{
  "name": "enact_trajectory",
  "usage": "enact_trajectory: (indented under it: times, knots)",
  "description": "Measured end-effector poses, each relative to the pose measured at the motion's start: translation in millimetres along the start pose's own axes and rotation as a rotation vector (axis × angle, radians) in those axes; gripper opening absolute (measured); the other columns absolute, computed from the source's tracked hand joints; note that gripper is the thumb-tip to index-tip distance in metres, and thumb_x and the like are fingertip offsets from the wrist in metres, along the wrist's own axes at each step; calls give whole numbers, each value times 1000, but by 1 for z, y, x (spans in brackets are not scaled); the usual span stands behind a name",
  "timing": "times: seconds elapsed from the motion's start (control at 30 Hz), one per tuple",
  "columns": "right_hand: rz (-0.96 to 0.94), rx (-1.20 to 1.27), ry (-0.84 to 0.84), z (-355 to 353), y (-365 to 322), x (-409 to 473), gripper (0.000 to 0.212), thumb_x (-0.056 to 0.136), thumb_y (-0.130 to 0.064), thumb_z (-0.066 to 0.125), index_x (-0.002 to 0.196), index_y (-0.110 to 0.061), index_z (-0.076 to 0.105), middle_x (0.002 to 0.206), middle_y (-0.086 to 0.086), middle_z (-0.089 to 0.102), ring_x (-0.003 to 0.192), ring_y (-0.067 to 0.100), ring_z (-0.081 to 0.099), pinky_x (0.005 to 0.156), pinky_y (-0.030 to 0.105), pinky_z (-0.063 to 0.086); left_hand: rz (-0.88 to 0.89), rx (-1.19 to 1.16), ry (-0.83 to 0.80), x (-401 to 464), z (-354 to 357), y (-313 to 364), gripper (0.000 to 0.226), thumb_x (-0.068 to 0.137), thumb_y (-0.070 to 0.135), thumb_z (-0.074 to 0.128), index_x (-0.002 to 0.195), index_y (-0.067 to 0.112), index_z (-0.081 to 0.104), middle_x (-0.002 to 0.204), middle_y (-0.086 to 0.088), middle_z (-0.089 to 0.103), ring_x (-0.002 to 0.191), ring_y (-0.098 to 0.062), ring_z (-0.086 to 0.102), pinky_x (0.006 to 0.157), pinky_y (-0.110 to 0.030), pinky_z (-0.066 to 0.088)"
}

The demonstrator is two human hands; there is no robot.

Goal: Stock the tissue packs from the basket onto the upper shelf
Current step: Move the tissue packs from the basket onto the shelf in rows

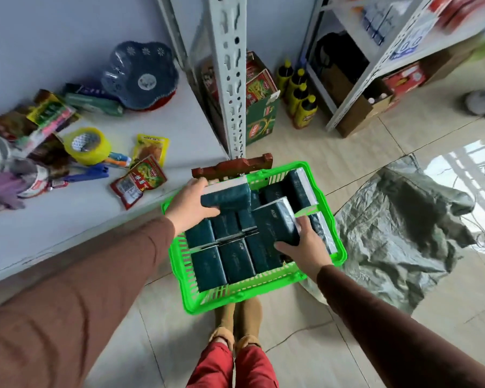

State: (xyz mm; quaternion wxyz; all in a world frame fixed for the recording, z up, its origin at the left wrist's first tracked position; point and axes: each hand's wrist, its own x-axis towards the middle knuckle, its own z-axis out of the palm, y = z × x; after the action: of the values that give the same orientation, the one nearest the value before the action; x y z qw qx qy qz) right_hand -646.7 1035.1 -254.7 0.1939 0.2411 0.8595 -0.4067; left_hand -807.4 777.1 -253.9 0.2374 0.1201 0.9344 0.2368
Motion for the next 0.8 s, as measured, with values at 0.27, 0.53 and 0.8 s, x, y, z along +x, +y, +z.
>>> enact_trajectory:
  times: [0.27,0.53,0.8]
  knots:
    - [-575,-27,-156,-81,-228,-58,55,70,-42,82,118,-28,58,112,-11,65,88,5,62,82,30,53,-195,-486,294,-174,-175,-26,66,62,43,90,111,35,48,105,9,65,92,-6,65,76,-25,52]
    - [-982,1,-301,-77,-463,-185,46,71,-31,84,110,-25,59,97,-9,67,84,9,64,74,35,55,-194,-654,662,-390,-334,-74,82,40,68,89,108,34,58,100,8,72,92,-15,69,88,-47,55]
    - [-1231,-18,-273,24,-654,-306,45,80,-21,78,122,-16,60,104,-3,67,93,6,62,82,28,53,-128,-492,901,-554,-478,-168,51,72,17,86,111,33,57,102,10,69,91,-1,66,81,-23,53]
